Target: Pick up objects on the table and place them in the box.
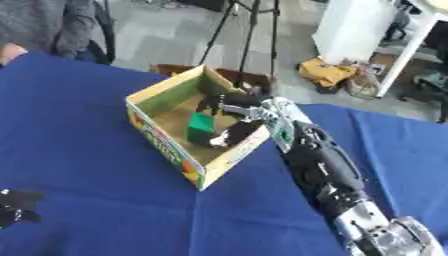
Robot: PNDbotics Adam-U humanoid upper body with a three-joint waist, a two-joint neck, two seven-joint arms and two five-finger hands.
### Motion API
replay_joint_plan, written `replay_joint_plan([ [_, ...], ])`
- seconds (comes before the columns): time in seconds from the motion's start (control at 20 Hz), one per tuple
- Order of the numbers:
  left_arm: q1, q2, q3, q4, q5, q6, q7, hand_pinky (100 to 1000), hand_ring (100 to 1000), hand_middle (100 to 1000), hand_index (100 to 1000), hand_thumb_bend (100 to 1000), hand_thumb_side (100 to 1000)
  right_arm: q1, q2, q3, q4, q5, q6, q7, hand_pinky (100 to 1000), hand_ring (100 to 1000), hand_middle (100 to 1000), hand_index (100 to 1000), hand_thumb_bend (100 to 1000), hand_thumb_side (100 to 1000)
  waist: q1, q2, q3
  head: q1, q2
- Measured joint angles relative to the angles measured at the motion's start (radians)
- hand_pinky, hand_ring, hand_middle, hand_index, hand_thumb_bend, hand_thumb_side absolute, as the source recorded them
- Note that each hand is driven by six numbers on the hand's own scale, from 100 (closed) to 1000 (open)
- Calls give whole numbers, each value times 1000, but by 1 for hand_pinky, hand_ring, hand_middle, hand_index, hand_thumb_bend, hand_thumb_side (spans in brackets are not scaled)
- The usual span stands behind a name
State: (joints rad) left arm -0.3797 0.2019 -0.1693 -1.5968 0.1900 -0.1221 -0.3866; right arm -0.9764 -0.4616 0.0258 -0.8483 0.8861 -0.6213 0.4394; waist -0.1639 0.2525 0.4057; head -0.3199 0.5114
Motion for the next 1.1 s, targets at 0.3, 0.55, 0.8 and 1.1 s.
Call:
replay_joint_plan([
  [0.3,14,0,3,7,-2,2,6,625,806,575,619,455,1000,0,-8,-38,-111,-59,-25,-70,699,765,893,955,280,324,13,-15,-70,13,-2],
  [0.55,34,2,27,12,-3,-2,27,625,811,577,620,446,1000,54,-29,-82,-249,-142,-28,-153,724,757,855,937,100,383,30,-33,-169,52,4],
  [0.8,37,24,76,9,-1,-14,77,624,814,582,628,430,1000,166,-37,-122,-376,-220,-8,-233,760,785,829,927,100,682,54,-33,-277,114,5],
  [1.1,29,60,134,-3,6,-28,156,623,826,596,645,426,1000,314,19,-151,-516,-314,74,-325,763,775,799,898,100,751,79,-16,-377,191,-24],
])
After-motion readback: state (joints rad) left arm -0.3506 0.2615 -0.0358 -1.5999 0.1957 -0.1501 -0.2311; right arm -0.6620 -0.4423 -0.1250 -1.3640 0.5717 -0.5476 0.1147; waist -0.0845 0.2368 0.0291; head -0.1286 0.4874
